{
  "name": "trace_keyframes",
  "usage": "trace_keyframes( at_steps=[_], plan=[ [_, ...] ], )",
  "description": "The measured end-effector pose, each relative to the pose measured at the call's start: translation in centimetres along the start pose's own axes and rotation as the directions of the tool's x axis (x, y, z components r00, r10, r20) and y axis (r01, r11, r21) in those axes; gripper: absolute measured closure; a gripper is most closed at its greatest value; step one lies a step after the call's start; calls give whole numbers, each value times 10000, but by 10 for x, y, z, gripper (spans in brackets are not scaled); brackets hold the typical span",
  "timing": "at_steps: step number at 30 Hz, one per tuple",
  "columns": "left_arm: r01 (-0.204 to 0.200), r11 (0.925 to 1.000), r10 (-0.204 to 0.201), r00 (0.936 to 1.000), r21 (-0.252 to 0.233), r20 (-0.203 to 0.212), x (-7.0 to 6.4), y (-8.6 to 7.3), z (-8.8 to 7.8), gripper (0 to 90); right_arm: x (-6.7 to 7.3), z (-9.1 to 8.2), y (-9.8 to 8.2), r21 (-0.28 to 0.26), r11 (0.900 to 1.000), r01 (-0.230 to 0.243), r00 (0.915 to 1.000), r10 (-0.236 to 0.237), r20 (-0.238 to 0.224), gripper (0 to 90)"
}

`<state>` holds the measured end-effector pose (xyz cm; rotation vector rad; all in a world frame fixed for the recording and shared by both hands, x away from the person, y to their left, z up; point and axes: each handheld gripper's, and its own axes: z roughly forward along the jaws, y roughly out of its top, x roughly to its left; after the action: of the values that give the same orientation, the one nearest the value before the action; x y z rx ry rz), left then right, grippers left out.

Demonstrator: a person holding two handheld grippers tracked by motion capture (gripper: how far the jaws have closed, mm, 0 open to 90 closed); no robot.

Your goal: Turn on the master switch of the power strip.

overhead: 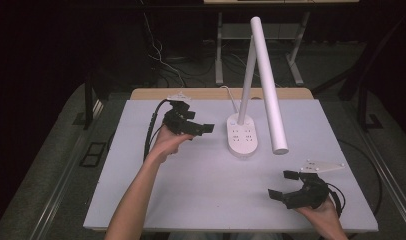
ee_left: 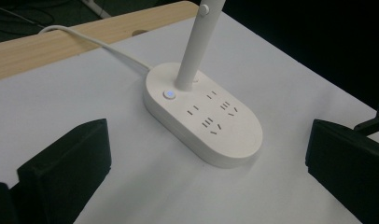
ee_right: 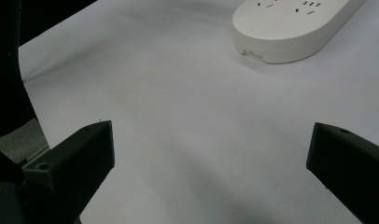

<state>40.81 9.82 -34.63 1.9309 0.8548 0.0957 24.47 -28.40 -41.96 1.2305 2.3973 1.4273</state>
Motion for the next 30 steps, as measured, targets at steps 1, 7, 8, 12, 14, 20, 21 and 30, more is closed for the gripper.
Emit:
trace_keyframes(
  at_steps=[1, 7, 8, 12, 14, 20, 21, 30],
  plan=[
    [14, 10000, -14, 10000, -20, 1, 0, -2, -3, 0, 0, 0, 0, 8, 10000, 1, 10000, -1, -1, 4],
    [-143, 9999, 143, 9999, -66, -6, -4, -14, -16, 0, 0, 0, 0, 6, 10000, -5, 10000, 5, -5, 5],
    [-155, 9999, 155, 9999, -70, -27, -5, -16, -19, 0, 0, 0, 0, 2, 10000, -3, 10000, 3, -1, 5],
    [-115, 9998, 116, 9999, -183, 11, -8, -25, -27, 0, 0, 0, 0, -5, 10000, -8, 10000, 8, 10, 5],
    [-41, 9996, 41, 10000, -264, -31, -9, -30, -30, 0, 0, 0, 0, 6, 10000, -14, 10000, 14, 6, 5],
    [-7, 9993, 6, 10000, -386, -26, -12, -44, -40, 0, 1, 0, 0, 11, 10000, -25, 10000, 25, 16, 4],
    [-35, 9991, 33, 10000, -432, -41, -13, -46, -42, 0, 1, 0, 0, 11, 10000, -23, 10000, 23, 15, 5],
    [96, 9984, -97, 10000, -565, -18, -16, -72, -51, 0, 1, 0, 0, -1, 10000, -49, 10000, 49, 22, 5]
  ],
)
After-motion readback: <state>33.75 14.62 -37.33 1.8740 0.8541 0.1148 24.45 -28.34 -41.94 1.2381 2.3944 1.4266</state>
